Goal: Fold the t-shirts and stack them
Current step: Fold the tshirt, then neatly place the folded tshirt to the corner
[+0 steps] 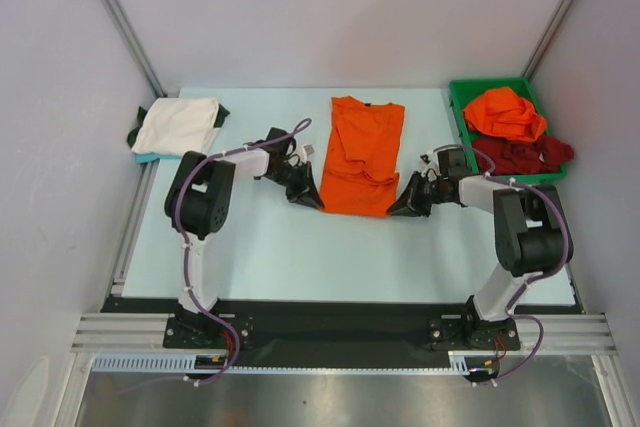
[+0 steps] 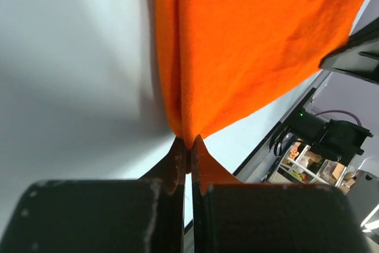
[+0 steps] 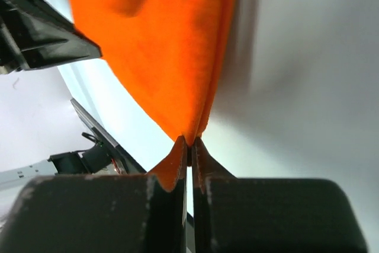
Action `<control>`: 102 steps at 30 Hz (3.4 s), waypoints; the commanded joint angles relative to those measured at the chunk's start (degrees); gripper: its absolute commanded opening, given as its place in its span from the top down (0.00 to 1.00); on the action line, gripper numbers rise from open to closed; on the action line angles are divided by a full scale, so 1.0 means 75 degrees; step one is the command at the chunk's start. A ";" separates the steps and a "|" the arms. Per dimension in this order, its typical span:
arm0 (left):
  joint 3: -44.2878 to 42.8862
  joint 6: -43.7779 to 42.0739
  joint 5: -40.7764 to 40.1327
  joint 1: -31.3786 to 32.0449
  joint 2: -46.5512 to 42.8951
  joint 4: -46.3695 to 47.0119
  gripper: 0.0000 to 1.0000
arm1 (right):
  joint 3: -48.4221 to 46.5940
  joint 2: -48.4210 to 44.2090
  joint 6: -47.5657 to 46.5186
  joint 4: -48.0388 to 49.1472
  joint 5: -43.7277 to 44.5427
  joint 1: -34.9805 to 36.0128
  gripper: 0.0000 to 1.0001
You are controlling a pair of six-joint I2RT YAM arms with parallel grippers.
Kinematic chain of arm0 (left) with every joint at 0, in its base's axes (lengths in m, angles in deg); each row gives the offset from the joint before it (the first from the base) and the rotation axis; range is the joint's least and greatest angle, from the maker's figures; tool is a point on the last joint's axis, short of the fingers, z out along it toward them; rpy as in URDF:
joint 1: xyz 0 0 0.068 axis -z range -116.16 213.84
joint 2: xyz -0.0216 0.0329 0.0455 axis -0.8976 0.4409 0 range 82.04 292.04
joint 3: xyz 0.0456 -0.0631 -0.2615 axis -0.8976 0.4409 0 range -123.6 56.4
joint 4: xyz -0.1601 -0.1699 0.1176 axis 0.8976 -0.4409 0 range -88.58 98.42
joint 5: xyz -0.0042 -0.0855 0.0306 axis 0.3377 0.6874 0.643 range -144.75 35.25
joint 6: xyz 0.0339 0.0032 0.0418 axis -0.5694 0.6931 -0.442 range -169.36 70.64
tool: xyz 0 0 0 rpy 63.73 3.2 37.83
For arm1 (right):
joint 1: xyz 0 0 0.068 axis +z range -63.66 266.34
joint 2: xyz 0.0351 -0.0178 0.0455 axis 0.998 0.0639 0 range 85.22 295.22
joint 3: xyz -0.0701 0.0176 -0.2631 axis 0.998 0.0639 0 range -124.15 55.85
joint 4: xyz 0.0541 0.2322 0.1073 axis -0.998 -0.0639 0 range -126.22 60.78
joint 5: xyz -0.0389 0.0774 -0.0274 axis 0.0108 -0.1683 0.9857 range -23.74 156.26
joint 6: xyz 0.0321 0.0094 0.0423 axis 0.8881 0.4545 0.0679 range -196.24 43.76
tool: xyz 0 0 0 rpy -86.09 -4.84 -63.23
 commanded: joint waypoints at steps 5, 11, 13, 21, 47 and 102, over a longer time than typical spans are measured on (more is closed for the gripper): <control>0.0204 -0.0069 0.0094 0.0016 -0.1719 0.0228 1.00 | -0.0595 -0.1450 -0.0780 -0.1366 -0.0467 -0.0096 1.00; 0.0555 0.0130 0.0246 0.0016 -0.2505 0.0228 1.00 | -0.0841 -0.2107 -0.1108 -0.1941 -0.0526 -0.0108 1.00; 0.0673 0.0177 0.0269 0.0016 -0.2681 0.0251 1.00 | -0.0912 -0.2271 -0.1202 -0.2129 -0.0549 -0.0108 1.00; 0.0825 0.0294 0.0246 0.0121 -0.3360 0.0333 1.00 | -0.1345 -0.2787 -0.1495 -0.2868 -0.0655 -0.0096 1.00; -0.0039 0.0014 -0.0222 0.0016 -0.2718 0.0334 1.00 | -0.1087 -0.2450 -0.1261 -0.1779 -0.0362 -0.0177 1.00; -0.5385 -0.0538 0.0785 -0.0407 0.3412 0.0896 0.35 | -0.6396 0.4161 -0.1835 -0.1368 0.0763 -0.0061 0.39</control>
